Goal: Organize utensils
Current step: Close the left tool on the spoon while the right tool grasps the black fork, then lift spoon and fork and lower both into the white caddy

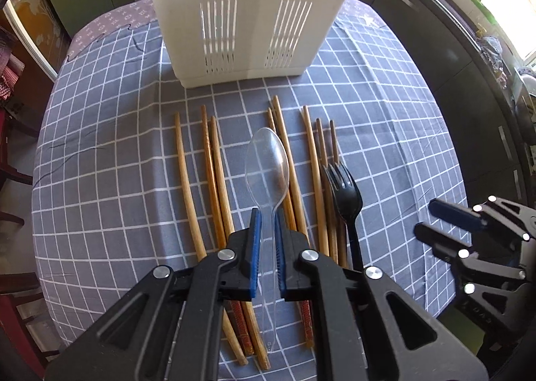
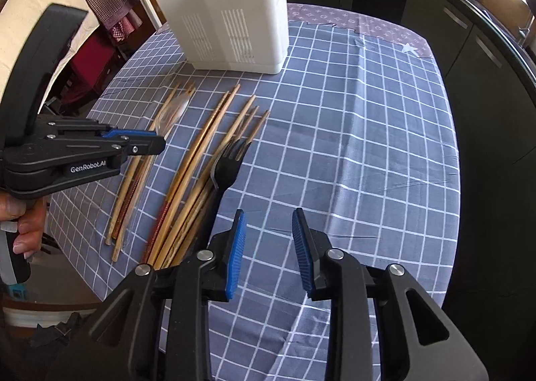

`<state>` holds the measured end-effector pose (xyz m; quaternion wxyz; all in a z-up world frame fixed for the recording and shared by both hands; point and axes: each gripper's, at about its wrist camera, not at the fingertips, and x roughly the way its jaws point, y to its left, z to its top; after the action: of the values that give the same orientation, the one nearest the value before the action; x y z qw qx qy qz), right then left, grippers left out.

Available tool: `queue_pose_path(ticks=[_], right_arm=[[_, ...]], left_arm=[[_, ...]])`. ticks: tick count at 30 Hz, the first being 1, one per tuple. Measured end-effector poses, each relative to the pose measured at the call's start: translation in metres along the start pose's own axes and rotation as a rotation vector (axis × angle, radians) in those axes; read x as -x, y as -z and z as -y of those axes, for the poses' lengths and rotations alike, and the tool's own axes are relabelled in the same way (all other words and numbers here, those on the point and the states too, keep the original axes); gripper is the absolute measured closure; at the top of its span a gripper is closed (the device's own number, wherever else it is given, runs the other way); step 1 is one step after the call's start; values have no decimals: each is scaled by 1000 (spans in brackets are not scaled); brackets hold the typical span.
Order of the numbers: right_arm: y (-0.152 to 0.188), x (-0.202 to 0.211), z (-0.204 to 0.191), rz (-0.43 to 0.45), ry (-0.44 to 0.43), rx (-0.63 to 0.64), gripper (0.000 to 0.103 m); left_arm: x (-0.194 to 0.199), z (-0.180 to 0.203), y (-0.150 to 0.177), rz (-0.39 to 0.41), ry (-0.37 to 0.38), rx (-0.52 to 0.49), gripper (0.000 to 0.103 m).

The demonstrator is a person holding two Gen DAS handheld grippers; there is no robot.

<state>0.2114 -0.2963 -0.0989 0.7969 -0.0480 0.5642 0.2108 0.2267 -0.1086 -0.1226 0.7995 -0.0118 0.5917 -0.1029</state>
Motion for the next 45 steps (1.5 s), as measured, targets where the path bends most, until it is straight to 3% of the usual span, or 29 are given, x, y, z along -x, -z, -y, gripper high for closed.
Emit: queue_pose_path(ticks=[3, 9, 16, 29, 36, 45], right_arm=[[-6, -15, -10, -41, -26, 2, 85], [-15, -37, -26, -98, -57, -7, 88], [-22, -55, -34, -143, -69, -24, 87], [-30, -71, -34, -159, 0, -18, 87], [-35, -74, -46, -124, 34, 13, 93], [-31, -8, -33, 67, -56, -25, 93]], left_arm=[[17, -2, 2, 36, 10, -6, 95], [35, -10, 9, 62, 32, -21, 95], [24, -4, 9, 54, 50, -30, 95], [21, -6, 10, 48, 58, -39, 95], [26, -4, 10, 58, 56, -45, 95], [58, 1, 7, 132, 67, -80, 95]])
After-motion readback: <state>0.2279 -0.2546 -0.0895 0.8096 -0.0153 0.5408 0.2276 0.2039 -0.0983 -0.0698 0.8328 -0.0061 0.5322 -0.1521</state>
